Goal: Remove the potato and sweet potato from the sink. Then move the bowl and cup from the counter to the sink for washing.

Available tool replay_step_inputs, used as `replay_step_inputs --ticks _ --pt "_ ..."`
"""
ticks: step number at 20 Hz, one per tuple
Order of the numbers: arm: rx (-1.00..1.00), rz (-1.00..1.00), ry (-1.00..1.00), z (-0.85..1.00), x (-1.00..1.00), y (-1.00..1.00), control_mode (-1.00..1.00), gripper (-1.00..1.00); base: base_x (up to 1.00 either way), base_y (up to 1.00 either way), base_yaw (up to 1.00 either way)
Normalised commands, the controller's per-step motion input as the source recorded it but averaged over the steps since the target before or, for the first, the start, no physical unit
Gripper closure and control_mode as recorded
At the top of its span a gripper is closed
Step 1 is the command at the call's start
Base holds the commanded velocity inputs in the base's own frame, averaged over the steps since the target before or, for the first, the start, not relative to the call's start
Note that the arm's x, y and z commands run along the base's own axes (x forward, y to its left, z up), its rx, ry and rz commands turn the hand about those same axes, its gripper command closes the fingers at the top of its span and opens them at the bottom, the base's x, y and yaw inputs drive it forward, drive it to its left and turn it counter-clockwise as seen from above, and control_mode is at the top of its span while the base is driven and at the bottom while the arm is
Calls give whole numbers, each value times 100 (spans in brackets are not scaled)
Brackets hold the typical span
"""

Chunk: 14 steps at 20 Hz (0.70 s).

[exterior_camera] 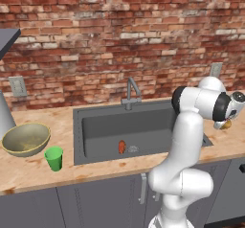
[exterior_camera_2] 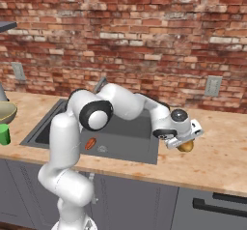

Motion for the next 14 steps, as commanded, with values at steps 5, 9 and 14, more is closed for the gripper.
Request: replay_step_inputs --ticks 5,9,14 --pt "0 0 0 -22 6 0 -100 100 0 0 0" --pt "0 0 0 -23 4 0 -100 100 0 0 0" --pt "0 0 1 -26 1 0 -100 -100 0 0 0"
